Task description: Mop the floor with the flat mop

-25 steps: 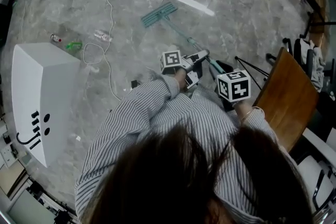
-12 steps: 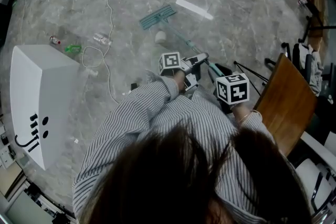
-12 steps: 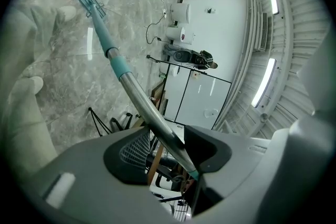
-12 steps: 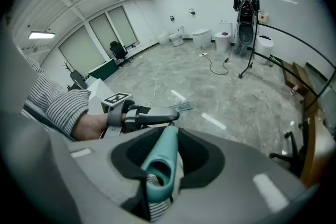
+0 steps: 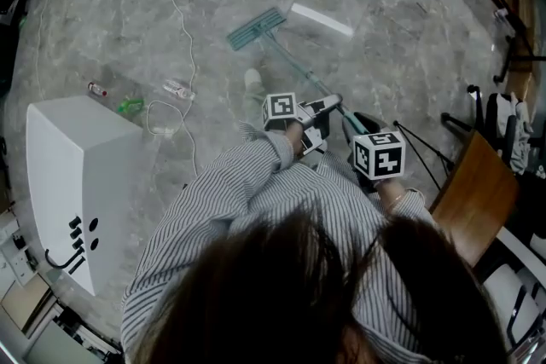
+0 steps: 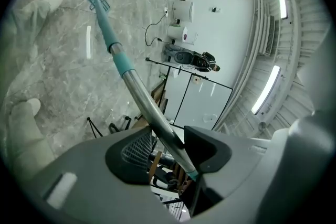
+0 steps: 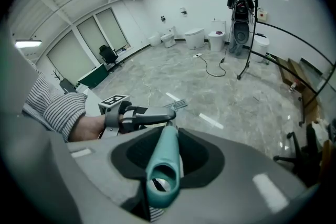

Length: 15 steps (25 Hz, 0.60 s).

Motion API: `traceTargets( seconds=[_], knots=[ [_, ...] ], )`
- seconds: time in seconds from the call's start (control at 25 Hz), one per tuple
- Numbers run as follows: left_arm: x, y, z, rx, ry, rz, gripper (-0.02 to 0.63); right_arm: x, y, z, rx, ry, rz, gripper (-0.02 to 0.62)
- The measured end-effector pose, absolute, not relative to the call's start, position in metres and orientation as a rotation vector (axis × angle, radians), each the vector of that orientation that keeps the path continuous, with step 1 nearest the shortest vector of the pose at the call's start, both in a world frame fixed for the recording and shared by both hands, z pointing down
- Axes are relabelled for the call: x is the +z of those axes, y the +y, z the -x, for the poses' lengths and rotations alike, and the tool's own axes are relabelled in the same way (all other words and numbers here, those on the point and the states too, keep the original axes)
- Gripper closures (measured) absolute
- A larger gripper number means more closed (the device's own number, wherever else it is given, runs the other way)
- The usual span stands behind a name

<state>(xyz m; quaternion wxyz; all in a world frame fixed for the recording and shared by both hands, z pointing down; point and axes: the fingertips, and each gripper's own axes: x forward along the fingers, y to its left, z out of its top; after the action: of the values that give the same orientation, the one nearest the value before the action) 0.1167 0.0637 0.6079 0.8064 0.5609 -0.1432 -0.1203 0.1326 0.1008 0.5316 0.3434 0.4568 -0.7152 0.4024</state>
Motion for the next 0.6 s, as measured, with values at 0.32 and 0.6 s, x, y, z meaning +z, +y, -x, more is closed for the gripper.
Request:
traceTargets(
  seconds=[0.32, 0.6],
  knots=[
    [0.622, -0.086, -0.004, -0.326, -0.390, -1.157, 0.419, 0.546, -0.047, -0.021, 1.071, -1.853, -1.217, 0.482],
    [0.627, -0.249, 0.102, -0.476, -0.456, -1.106, 0.419, 0.563, -0.207, 0.085, 1.068, -1.865, -1.215, 0.483]
  ],
)
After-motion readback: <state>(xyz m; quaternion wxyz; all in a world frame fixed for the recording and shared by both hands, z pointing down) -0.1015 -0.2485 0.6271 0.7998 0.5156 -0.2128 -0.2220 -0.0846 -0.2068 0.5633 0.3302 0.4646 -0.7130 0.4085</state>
